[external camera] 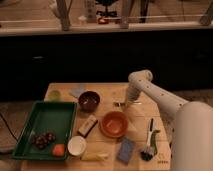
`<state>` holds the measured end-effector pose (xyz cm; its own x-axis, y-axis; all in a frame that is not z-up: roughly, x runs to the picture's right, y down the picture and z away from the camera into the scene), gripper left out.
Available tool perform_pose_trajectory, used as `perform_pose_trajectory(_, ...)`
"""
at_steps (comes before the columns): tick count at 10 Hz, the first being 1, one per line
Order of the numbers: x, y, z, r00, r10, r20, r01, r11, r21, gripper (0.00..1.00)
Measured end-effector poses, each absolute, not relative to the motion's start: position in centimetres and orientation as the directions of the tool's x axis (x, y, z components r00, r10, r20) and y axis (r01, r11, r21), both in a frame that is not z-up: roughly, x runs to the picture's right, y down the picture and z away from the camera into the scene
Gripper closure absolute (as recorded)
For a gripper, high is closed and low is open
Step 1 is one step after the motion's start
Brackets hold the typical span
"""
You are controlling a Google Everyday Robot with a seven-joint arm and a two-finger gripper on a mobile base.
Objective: Place fork in purple bowl
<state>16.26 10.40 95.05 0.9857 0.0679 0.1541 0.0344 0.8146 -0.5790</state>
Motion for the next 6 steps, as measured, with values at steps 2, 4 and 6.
perform_pose_trajectory(2,16.4,10.4,94.4,0.987,0.050,0.156,0.049,0.821,-0.569,1.00)
perform_pose_trajectory(4,15.8,8.9,92.0,0.984,0.018,0.177,0.077,0.851,-0.519,1.00)
perform_pose_trajectory(6,15.0,6.7,88.8,0.980,-0.013,0.197,0.108,0.873,-0.476,1.00)
